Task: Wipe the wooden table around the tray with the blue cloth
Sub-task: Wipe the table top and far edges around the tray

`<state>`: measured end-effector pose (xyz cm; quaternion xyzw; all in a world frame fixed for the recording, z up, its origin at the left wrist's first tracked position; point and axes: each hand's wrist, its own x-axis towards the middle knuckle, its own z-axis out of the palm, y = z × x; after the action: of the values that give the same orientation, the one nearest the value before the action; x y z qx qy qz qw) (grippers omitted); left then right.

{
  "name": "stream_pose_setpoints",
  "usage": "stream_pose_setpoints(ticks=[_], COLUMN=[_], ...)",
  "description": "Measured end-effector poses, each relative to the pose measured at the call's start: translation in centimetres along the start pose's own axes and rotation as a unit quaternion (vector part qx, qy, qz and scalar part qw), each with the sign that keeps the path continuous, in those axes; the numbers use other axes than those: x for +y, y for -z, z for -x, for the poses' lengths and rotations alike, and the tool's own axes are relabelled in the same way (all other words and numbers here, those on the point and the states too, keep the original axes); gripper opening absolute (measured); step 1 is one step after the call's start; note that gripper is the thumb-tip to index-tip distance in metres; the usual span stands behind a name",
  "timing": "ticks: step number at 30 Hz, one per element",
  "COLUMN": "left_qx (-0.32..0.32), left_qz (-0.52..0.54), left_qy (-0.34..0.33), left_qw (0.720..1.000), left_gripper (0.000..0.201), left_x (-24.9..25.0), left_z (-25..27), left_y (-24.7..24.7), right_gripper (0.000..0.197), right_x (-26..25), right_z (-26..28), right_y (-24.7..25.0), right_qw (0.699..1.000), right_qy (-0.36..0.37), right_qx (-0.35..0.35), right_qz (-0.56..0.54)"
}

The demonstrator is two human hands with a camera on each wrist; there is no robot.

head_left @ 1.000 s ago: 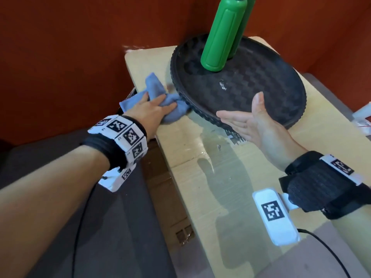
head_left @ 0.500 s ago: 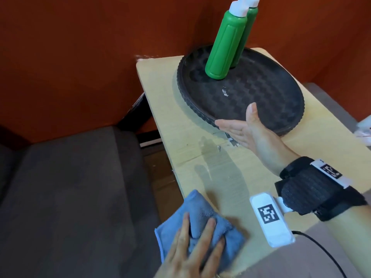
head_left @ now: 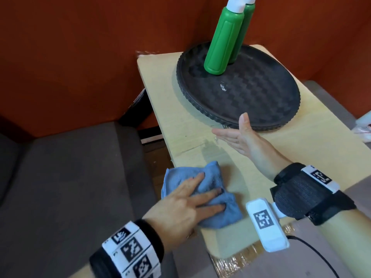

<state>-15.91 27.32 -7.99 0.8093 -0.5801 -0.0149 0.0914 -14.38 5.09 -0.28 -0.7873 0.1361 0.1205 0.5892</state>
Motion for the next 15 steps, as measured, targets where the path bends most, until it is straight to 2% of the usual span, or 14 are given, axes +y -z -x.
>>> stream_pose_setpoints(ticks=[3, 4, 6, 9, 12, 13, 15], left_qx=[0.045, 0.068, 0.038, 0.007, 0.026, 0.036, 0.063], left_qz=[-0.015, -0.030, -0.025, 0.005, 0.017, 0.005, 0.005], left_qy=[0.069, 0.062, 0.063, 0.148, 0.042, 0.033, 0.077], left_qw=[0.997, 0.995, 0.997, 0.989, 0.999, 0.999, 0.995], left_gripper=[0.051, 0.050, 0.045, 0.038, 0.042, 0.044, 0.047], left_x=[-0.9, 0.0, 3.4, 6.0, 3.1, 1.4, -0.9], left_z=[-1.4, -1.3, -0.1, 1.8, 0.2, -0.8, -2.6], left_y=[0.3, -0.1, -2.0, -2.4, -1.2, -0.7, -0.6], right_gripper=[0.095, 0.096, 0.097, 0.098, 0.097, 0.096, 0.096], right_x=[0.4, 0.6, 1.2, 1.5, 1.6, 1.5, 1.6], right_z=[0.0, -0.1, -0.2, 0.1, 0.2, 0.1, -0.3], right_y=[0.1, 0.1, 0.3, 0.2, 0.2, 0.1, 0.1], right_qw=[1.000, 1.000, 1.000, 1.000, 1.000, 1.000, 0.999], right_qy=[-0.002, -0.005, -0.012, -0.021, -0.015, -0.016, -0.022], right_qx=[0.005, 0.004, 0.004, -0.003, 0.004, 0.009, 0.015], right_qz=[-0.001, -0.004, -0.009, -0.002, -0.009, -0.013, -0.018])
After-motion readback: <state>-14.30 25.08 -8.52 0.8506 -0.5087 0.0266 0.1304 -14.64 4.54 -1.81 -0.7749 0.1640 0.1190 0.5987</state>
